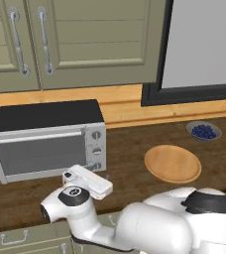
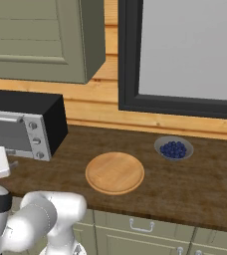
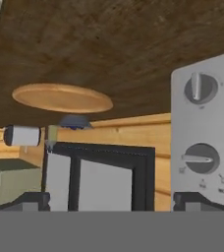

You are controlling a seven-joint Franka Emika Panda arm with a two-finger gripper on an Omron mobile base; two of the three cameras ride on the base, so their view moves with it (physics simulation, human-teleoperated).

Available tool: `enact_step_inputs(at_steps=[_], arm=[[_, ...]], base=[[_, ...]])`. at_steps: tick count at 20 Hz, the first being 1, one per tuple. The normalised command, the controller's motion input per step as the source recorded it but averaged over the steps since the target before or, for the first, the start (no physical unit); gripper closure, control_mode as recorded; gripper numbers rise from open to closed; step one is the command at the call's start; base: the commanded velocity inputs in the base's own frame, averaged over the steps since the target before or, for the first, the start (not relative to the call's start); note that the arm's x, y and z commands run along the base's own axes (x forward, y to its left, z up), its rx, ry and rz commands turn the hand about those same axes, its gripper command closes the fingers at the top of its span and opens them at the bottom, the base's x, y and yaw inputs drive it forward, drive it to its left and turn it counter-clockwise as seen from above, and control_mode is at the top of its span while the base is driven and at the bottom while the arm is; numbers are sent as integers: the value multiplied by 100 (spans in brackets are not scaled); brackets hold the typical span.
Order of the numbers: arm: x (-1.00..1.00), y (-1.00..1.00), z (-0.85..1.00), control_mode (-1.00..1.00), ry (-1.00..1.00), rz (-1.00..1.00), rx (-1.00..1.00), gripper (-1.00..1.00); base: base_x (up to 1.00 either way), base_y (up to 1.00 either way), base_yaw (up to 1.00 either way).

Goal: Pick up the kebab skewer and baguette bread, and place them inside the toaster oven. Close the toaster oven door and start by setting the timer.

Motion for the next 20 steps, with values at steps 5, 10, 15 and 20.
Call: enact_step_inputs(at_steps=[5,10,15,20], arm=[[12,-20,-1,-100,8,17,0,-100],[40,-5,0,-100,8,10,0,-100],[40,0,-14,-100,4,8,0,-100],[19,2,-24,-100,0,9,0,-100]], base=[[0,0,0],[0,0,0],[0,0,0],[0,0,0]])
